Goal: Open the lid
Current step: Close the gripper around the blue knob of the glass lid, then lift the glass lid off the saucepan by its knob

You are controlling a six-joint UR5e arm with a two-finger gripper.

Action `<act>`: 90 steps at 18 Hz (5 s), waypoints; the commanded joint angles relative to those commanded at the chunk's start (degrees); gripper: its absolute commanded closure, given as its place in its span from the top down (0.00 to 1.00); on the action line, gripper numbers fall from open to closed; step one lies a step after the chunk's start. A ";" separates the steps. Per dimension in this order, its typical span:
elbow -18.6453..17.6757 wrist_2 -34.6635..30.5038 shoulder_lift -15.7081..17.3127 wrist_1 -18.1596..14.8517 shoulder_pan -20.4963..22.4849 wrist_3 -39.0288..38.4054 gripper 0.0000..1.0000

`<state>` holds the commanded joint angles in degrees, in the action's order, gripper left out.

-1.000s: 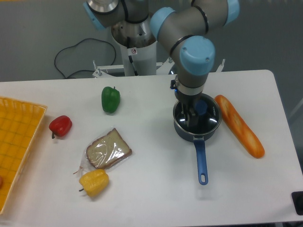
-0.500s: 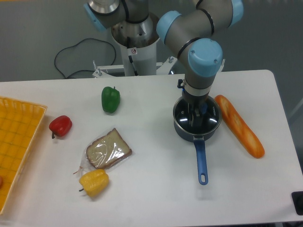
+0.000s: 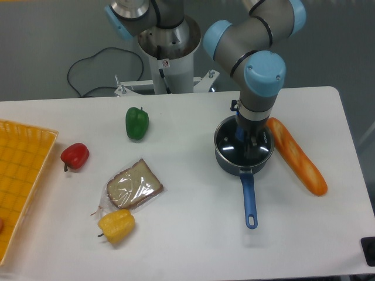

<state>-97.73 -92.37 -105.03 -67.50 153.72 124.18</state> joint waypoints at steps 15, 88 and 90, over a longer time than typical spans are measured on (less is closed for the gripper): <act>-5.26 -4.93 1.49 5.97 -1.14 0.80 1.00; 5.62 -0.27 3.16 -7.29 -11.06 -23.71 0.36; 6.33 -0.27 2.81 -7.20 -13.17 -27.22 0.36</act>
<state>-91.41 -92.64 -102.22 -74.71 140.55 96.96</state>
